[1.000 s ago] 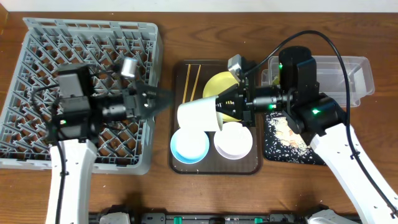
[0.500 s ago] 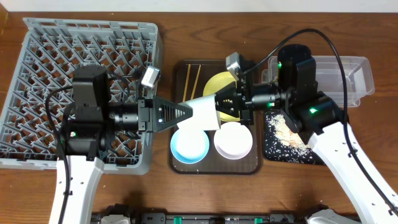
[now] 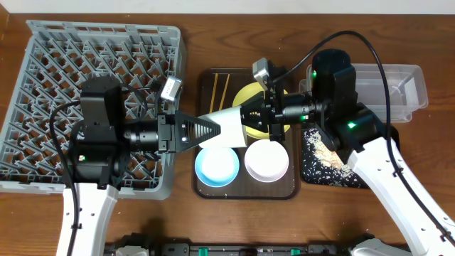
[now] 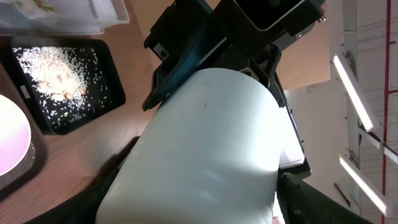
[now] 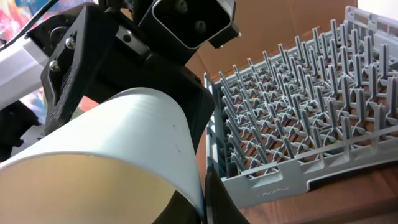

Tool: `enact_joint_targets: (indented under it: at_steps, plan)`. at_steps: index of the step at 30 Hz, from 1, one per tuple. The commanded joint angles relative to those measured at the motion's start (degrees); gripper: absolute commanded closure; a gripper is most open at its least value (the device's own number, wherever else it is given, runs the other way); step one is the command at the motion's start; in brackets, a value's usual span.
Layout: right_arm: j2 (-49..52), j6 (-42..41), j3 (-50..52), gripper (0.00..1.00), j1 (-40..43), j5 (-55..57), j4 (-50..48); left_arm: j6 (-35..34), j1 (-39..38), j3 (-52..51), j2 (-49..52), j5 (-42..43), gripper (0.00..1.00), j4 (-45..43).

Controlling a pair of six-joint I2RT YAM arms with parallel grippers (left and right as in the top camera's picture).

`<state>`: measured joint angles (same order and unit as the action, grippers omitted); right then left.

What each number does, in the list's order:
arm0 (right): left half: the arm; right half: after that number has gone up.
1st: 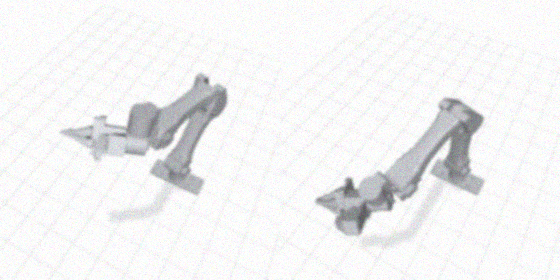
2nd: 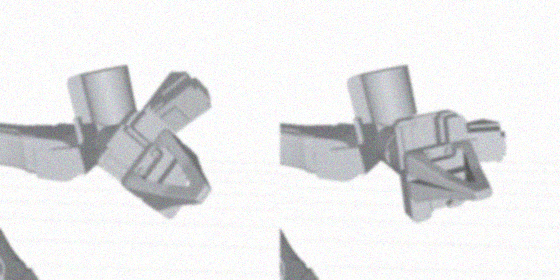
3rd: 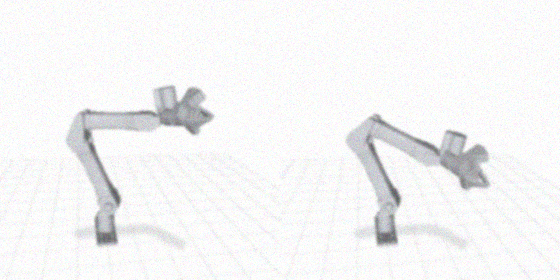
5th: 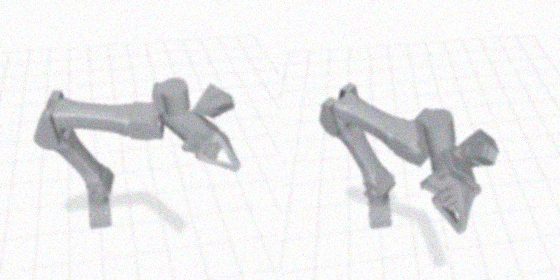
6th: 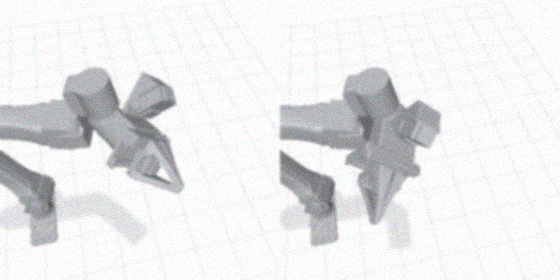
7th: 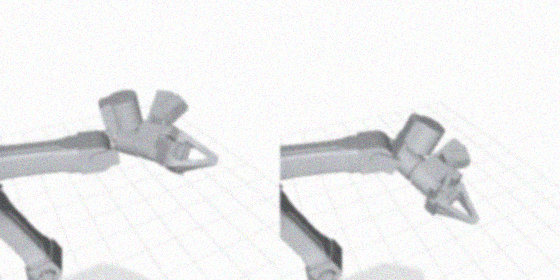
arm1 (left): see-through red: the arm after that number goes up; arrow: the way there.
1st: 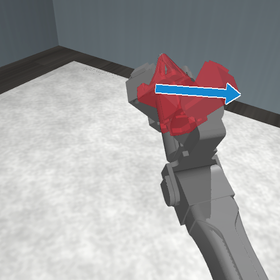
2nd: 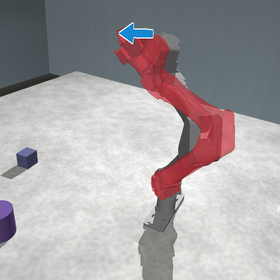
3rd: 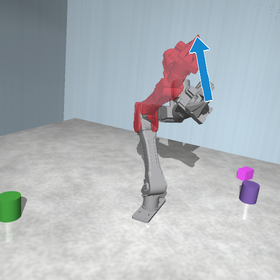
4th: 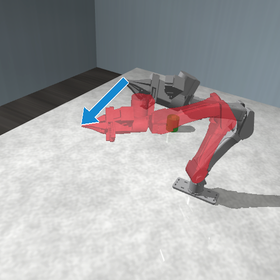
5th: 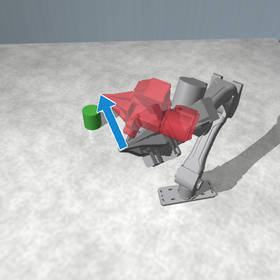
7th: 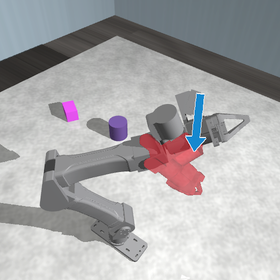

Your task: Sort waste into correct bins and load items into the dishwasher

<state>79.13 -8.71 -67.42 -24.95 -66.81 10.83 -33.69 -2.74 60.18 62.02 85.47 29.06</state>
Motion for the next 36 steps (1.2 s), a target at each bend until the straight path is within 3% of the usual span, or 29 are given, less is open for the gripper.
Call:
enact_joint_targets:
  at_steps: [1, 8, 10, 14, 16, 21, 25, 32, 36]
  plan:
    - [1.09, -0.72, -0.55, 0.99, -0.63, 4.46, 0.07, -0.20, -0.61, 0.92, -1.38, 3.41, 0.23, -0.50]
    - [1.09, -0.92, -0.55, 0.99, -1.64, 4.48, -1.29, 0.70, -0.61, 0.92, -1.38, 2.08, 0.29, -0.50]
    - [1.09, -0.90, -0.55, 0.94, -2.03, 4.50, -1.70, 1.14, -0.61, 0.92, -1.36, 1.20, 0.33, -0.50]
    - [1.01, -0.90, -0.55, 0.53, -0.68, 5.09, -1.90, 5.11, -0.61, 0.92, -1.38, -2.27, 0.38, -0.46]
    - [0.87, -1.31, -0.55, 0.45, 1.31, 5.07, -1.84, 7.82, -0.55, 0.92, -1.38, -5.01, 0.38, 0.00]
    - [0.61, -5.33, -0.55, 0.45, 8.07, 4.83, -0.81, 11.28, -0.52, 0.90, -1.38, -16.59, 0.39, 2.75]
    - [0.59, -6.08, -0.55, 0.45, 12.37, 3.96, 2.71, 14.62, 0.81, 0.92, -1.38, -33.22, 0.38, 11.39]
    - [0.59, -2.45, -0.52, 0.44, 12.50, 6.34, 11.67, 14.84, 7.23, 4.11, -1.49, -55.28, 0.38, 26.99]
    - [0.59, -0.33, -0.50, 0.44, 12.09, 7.04, 14.71, 14.62, 11.10, 6.45, -1.49, -72.70, 0.40, 35.71]
